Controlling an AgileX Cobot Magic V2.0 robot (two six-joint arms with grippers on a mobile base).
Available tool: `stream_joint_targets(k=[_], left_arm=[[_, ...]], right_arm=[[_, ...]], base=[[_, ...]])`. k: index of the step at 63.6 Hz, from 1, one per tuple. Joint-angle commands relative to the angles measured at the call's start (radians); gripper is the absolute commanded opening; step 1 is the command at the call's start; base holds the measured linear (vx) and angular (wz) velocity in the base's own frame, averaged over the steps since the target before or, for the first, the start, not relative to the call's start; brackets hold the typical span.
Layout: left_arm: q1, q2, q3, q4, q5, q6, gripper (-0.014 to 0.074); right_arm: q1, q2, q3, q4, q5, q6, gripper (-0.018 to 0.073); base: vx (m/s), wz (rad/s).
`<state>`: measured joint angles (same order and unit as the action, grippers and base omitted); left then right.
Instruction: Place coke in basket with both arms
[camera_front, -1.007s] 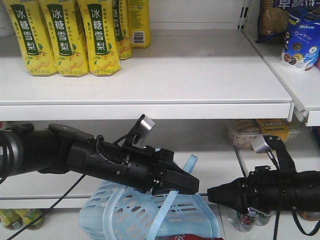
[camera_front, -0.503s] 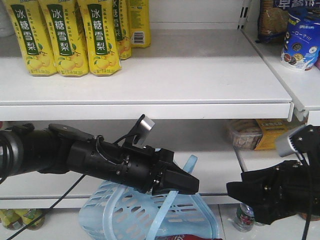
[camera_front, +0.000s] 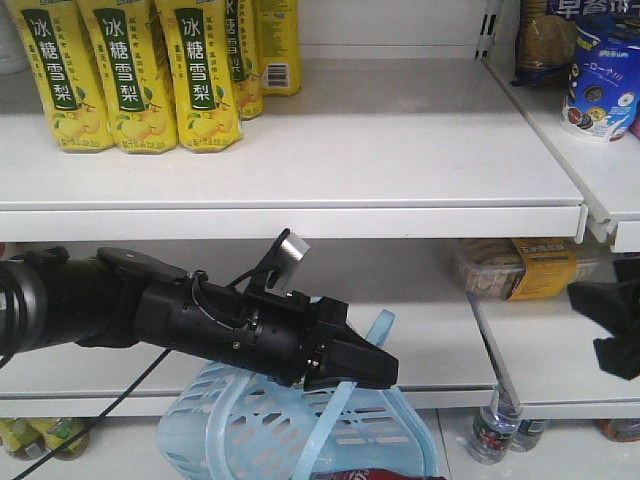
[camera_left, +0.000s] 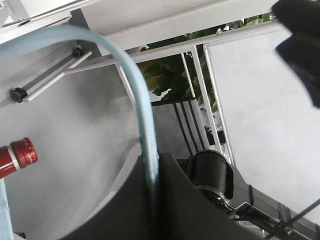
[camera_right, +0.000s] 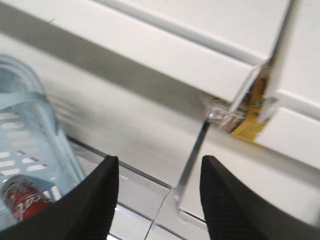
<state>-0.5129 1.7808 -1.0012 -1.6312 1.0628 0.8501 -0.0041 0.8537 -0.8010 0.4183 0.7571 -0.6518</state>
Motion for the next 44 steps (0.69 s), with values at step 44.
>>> stream_joint_targets(k=[44], left_arm=[[0.005, -0.054, -0.032, -0.151, 0.048, 0.02, -0.0006]], right_arm=[[-0.003, -0.128, -0.088, -0.418, -0.333, 0.421, 0.0371]], base=[[0.0, 0.0]])
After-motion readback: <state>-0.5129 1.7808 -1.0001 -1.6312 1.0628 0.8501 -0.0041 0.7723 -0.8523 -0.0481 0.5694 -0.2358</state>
